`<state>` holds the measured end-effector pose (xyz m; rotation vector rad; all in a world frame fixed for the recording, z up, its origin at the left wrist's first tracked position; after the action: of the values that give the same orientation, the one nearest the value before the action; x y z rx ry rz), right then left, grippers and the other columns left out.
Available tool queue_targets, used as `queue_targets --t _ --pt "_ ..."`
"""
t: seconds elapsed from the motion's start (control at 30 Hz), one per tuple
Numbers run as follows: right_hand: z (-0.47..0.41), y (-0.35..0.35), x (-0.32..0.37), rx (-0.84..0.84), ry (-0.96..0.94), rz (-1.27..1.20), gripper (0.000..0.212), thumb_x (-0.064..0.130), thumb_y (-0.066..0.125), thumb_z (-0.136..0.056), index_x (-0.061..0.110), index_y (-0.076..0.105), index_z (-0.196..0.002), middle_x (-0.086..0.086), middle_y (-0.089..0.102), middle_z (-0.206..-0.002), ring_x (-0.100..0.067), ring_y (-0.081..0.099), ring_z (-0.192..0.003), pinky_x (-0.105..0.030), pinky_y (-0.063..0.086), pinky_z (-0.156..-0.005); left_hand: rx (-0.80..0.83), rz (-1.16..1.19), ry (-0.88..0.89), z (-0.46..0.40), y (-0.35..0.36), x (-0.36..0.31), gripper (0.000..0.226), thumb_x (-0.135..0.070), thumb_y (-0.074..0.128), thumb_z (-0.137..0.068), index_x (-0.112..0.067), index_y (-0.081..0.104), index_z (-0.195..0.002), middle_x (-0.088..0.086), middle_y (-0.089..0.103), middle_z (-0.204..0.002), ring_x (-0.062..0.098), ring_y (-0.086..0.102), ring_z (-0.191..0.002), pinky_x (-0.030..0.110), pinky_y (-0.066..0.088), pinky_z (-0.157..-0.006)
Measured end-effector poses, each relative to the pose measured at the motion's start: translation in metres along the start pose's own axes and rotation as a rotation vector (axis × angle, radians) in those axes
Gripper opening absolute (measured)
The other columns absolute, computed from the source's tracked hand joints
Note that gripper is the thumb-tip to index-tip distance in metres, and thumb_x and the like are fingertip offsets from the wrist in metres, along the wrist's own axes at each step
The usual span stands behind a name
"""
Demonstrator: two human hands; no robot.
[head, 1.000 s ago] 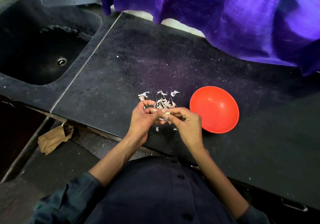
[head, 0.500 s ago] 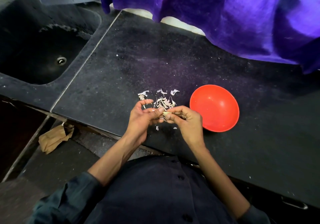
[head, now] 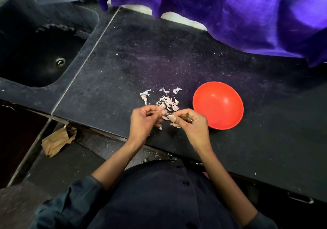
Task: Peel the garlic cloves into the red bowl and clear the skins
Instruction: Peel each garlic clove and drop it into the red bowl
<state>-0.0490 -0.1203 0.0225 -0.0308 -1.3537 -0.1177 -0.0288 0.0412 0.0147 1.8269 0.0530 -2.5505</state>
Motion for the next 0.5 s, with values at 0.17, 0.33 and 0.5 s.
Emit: queue_targets --t 0.17,0.33,0.5 --pt "0.003 -0.018 -0.006 -0.039 0.029 0.039 0.023 -0.005 0.06 -0.09 0.015 0.071 -0.091 -0.001 0.07 -0.081 -0.009 0.066 -0.067 -0.021 0.056 -0.063 0.01 -0.243 0.127 -0.003 0.013 -0.011 0.013 -0.036 0.076 -0.076 -0.023 0.074 -0.073 -0.005 0.074 -0.07 0.008 0.066 -0.059 0.027 0.057 -0.058" --pt "0.002 -0.048 -0.006 -0.082 0.047 0.056 0.02 -0.001 0.062 -0.09 0.016 0.071 -0.086 0.0 0.069 -0.072 -0.011 0.066 -0.063 -0.021 0.056 -0.061 0.164 -0.414 0.227 -0.015 0.051 -0.012 0.014 -0.015 0.072 -0.086 -0.019 0.075 -0.099 -0.011 0.073 -0.092 0.005 0.068 -0.084 0.024 0.056 -0.079" --pt "-0.012 -0.089 0.004 -0.177 0.005 0.153 0.028 -0.011 0.06 -0.087 0.015 0.07 -0.09 -0.001 0.07 -0.081 -0.003 0.066 -0.071 -0.021 0.057 -0.067 0.265 -0.695 0.413 -0.022 0.094 -0.015 0.039 -0.011 0.073 -0.083 -0.011 0.064 -0.121 0.006 0.065 -0.121 0.02 0.058 -0.113 0.03 0.044 -0.097"
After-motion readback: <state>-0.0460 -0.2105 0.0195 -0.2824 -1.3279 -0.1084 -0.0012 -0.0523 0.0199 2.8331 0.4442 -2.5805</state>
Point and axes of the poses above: each hand's wrist, its own z-axis away from the middle knuckle, its own y-axis out of the palm, x = y × z, the point moved 6 cm from there along -z, towards the middle knuckle
